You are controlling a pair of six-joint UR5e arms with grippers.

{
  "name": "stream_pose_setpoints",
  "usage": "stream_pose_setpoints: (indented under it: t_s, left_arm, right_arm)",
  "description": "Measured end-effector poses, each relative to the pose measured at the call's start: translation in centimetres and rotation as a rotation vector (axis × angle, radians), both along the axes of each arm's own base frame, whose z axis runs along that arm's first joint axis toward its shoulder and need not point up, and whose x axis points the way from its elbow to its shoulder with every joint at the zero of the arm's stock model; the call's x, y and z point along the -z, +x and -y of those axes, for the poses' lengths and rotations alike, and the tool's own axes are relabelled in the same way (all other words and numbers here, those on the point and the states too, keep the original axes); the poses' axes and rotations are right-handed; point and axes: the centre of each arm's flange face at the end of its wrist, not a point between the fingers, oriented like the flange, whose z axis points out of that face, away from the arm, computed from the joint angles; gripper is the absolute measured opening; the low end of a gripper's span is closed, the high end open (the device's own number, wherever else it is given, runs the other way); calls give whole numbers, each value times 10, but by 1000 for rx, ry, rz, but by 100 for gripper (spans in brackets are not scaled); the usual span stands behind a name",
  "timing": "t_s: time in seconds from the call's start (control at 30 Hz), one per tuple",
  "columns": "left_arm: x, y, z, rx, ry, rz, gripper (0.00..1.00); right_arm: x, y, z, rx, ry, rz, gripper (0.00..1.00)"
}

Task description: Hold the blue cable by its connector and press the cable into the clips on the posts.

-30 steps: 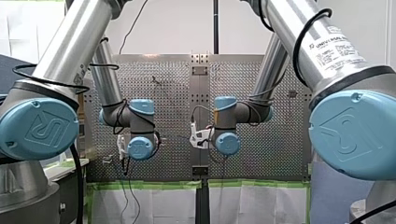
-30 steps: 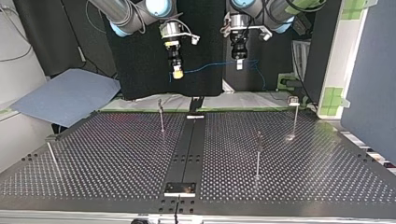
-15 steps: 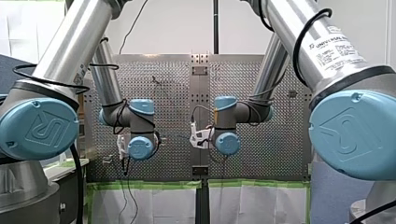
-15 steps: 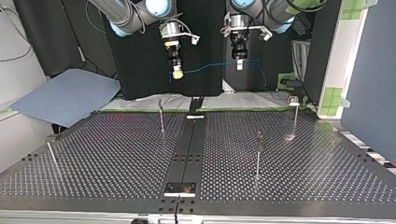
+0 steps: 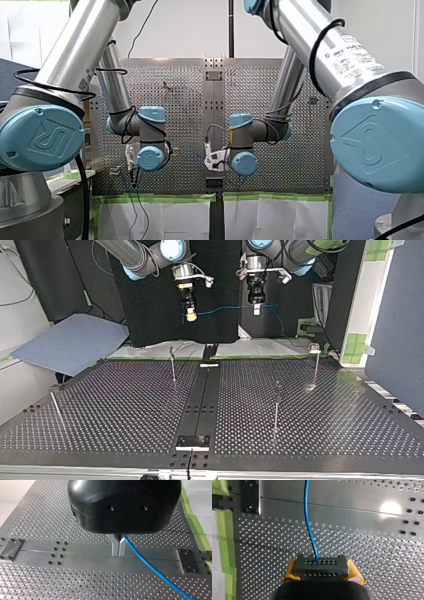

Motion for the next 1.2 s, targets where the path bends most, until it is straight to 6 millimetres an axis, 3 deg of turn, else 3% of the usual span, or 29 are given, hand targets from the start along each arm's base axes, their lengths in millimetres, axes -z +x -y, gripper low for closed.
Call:
stream_pose_setpoints:
  t_s: [0.27, 0.6, 1.2]
  left_arm:
    - [1, 0, -2, -5, 6, -6, 0]
    - [25, -9, -15, -50, 131, -115, 0]
    - [22, -11, -16, -55, 139, -124, 0]
  right_arm:
    - [2, 0, 0, 0, 2, -2, 0]
    - [2, 0, 0, 0, 2, -2, 0]
    - [4, -3, 1, 12, 13, -4, 0]
